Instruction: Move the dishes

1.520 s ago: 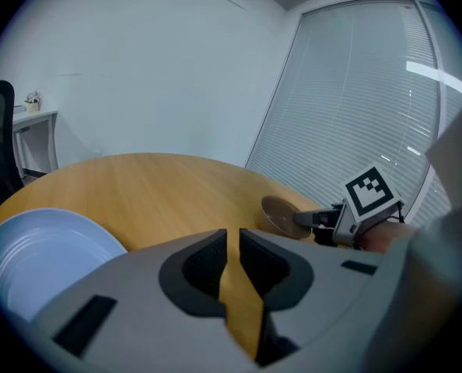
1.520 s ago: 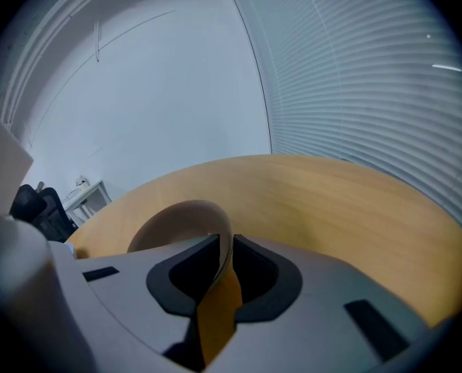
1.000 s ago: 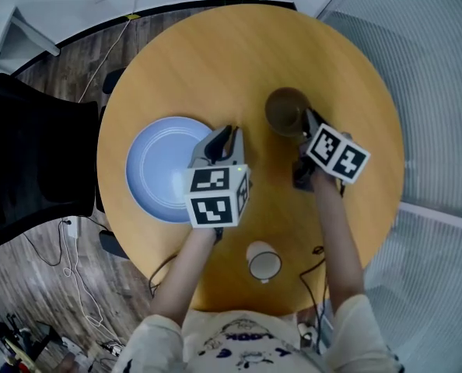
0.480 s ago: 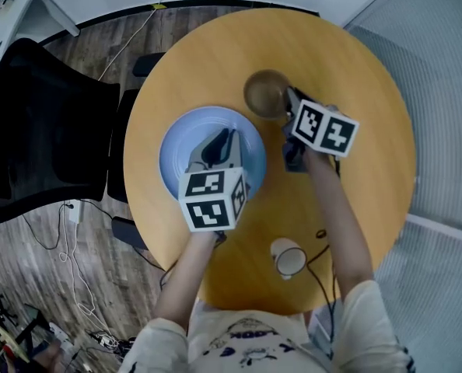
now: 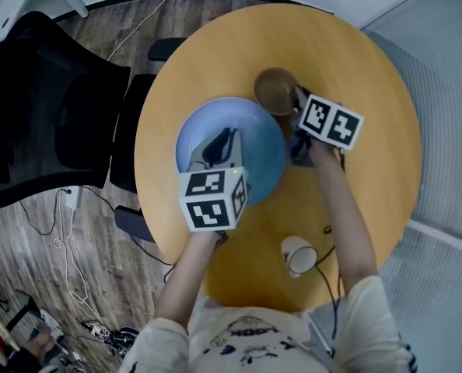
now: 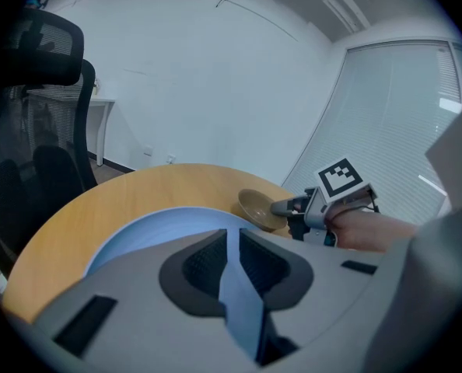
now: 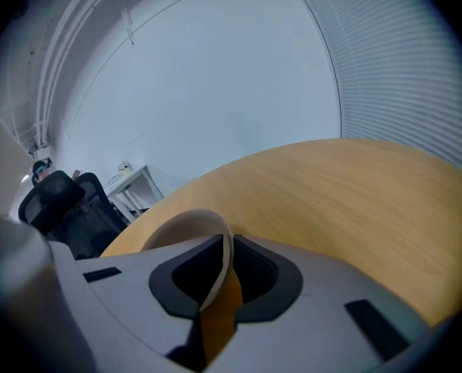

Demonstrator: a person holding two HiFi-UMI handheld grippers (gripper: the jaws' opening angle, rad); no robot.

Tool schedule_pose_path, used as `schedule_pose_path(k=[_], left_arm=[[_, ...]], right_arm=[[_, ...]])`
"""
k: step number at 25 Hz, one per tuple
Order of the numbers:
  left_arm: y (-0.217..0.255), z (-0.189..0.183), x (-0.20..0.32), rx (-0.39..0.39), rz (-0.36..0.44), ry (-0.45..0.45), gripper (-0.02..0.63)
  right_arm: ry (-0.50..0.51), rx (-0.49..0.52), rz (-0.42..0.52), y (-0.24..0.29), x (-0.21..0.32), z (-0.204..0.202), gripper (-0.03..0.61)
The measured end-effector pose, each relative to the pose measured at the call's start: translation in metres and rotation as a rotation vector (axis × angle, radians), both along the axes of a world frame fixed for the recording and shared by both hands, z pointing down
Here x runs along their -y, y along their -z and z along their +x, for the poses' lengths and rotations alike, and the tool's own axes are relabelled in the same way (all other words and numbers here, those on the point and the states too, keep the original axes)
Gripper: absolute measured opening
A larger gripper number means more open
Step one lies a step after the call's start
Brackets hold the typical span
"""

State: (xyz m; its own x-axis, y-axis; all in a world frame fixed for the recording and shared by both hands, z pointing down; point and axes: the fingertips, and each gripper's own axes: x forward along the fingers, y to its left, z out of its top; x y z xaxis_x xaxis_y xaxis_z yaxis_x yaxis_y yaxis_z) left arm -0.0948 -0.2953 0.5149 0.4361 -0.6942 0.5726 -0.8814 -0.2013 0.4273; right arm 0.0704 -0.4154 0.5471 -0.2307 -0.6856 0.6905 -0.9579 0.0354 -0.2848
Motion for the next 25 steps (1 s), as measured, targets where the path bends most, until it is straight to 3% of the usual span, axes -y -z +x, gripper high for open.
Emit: schedule_pose_path(k=[3, 5, 11, 16, 20, 25], left_arm=[[0.000, -0.003, -0.001, -0.011, 0.004, 0.004, 0.048], [0.004, -0.006, -0.004, -0.014, 0.013, 0.002, 0.048], [0.021, -0.003, -0.016, -0.012, 0.066, -0.035, 0.048], [0.071, 0.011, -0.040, -0.007, 0.184, -0.094, 0.046], [0.104, 0.024, -0.070, 0.037, 0.286, -0.150, 0.034], [0.123, 0.039, -0.120, 0.080, 0.352, -0.161, 0.023]], right_arm=[[0.004, 0.007, 0.012, 0.002, 0.000, -0.002, 0.029], [0.012, -0.005, 0.039, 0.012, -0.003, -0.003, 0.115], [0.031, -0.106, 0.201, 0.071, -0.043, 0.010, 0.122], [0.021, -0.172, 0.379, 0.143, -0.118, 0.032, 0.121], [0.003, -0.186, 0.450, 0.173, -0.191, 0.054, 0.092], [0.002, -0.198, 0.502, 0.174, -0.281, 0.064, 0.080]])
